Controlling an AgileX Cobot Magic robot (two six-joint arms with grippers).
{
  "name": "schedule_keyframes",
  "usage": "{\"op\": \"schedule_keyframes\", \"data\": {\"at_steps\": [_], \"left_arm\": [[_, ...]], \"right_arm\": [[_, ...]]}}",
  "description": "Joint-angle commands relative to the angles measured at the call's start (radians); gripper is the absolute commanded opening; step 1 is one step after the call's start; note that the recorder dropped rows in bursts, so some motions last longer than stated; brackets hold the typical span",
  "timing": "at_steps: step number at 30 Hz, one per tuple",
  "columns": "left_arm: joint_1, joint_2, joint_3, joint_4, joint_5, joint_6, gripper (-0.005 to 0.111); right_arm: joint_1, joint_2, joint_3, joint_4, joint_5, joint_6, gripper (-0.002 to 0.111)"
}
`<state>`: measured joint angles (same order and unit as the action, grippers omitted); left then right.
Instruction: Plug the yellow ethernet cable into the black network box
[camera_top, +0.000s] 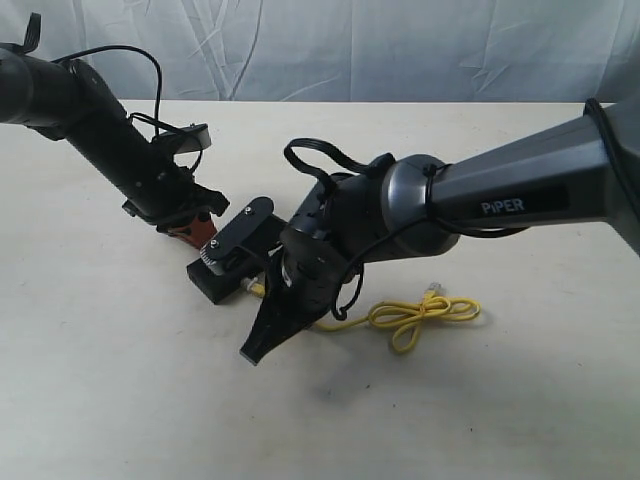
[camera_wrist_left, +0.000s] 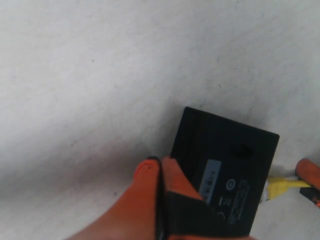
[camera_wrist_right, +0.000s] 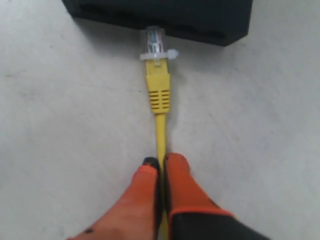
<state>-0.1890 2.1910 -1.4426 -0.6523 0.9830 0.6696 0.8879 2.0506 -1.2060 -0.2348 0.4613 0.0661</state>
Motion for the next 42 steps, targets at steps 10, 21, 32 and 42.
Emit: {"op": "schedule_keyframes", "data": {"at_steps": [10, 21, 32, 42], "left_arm": [[-0.006, 0.001, -0.005, -0.004, 0.008, -0.005, 0.000], [-0.006, 0.001, -0.005, -0.031, 0.029, -0.005, 0.000], [-0.006, 0.001, -0.005, -0.051, 0.072, 0.037, 0.000], [0.016, -0.023, -0.005, 0.076, -0.055, -0.038, 0.000]], "right_arm": [[-0.003, 0.002, 0.005, 0.000, -0.056, 0.050, -0.001], [-0.003, 0.002, 0.005, 0.000, -0.023, 0.153, -0.001], [-0.003, 0.002, 0.005, -0.031, -0.095, 0.153, -0.001], [-0.004, -0.023, 0.005, 0.017, -0.002, 0.161, 0.049]]}}
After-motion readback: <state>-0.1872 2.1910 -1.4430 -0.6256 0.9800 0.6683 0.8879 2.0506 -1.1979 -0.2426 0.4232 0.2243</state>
